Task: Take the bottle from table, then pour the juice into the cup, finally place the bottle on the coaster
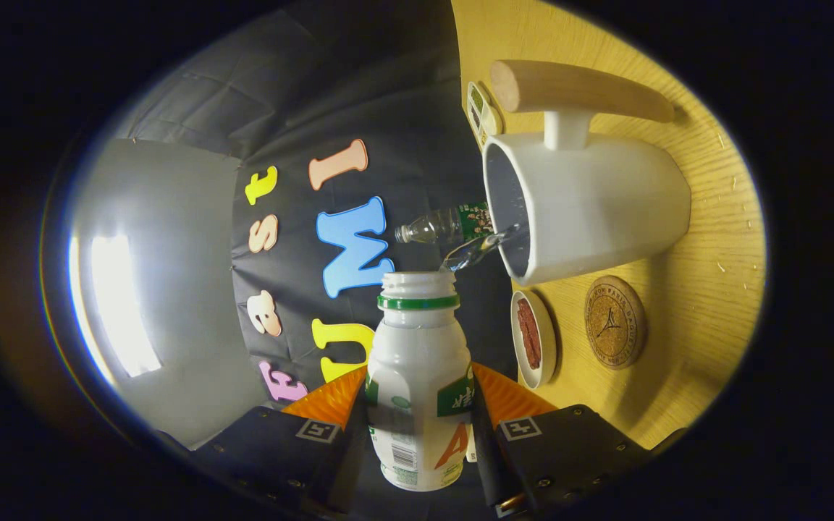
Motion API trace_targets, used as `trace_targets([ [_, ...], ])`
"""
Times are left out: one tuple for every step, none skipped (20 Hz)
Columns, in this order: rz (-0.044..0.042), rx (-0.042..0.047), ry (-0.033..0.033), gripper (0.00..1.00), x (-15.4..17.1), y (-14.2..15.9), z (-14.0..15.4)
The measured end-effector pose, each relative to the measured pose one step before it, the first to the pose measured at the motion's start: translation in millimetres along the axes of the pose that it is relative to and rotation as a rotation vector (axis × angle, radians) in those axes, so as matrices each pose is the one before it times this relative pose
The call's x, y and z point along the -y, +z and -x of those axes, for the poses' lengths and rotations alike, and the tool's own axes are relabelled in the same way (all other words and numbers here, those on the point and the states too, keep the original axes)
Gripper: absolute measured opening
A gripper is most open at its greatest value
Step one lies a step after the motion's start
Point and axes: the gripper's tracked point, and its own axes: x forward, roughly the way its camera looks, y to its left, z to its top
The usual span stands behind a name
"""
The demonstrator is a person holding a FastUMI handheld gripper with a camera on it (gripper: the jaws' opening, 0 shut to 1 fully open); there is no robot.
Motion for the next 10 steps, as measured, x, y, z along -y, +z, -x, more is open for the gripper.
trace_targets([
  [-0.00022, 0.00074, 0.00123, 0.65, 0.66, 0.75, -0.46],
  [0.0001, 0.0002, 0.00241, 0.65, -0.49, -0.18, 0.33],
  [-0.0013, 0.0021, 0.00164, 0.65, 0.45, 0.58, -0.13],
  [-0.0027, 0.00061, 0.00218, 0.65, -0.35, 0.19, -0.26],
  [-0.00273, 0.00004, 0.00187, 0.65, 0.42, 0.33, 0.13],
  [-0.00212, -0.00039, 0.00064, 0.65, 0.22, -1.18, -0.78],
  [-0.00179, 0.0007, 0.00058, 0.65, 0.41, 0.67, -0.34],
  [-0.00249, -0.00018, -0.00002, 0.65, -0.71, -1.24, -0.23],
  [-0.00223, 0.00077, 0.00146, 0.65, -0.41, -0.21, -0.77],
  [-0.00145, 0.00058, 0.00343, 0.65, -0.7, -0.34, -0.26],
])
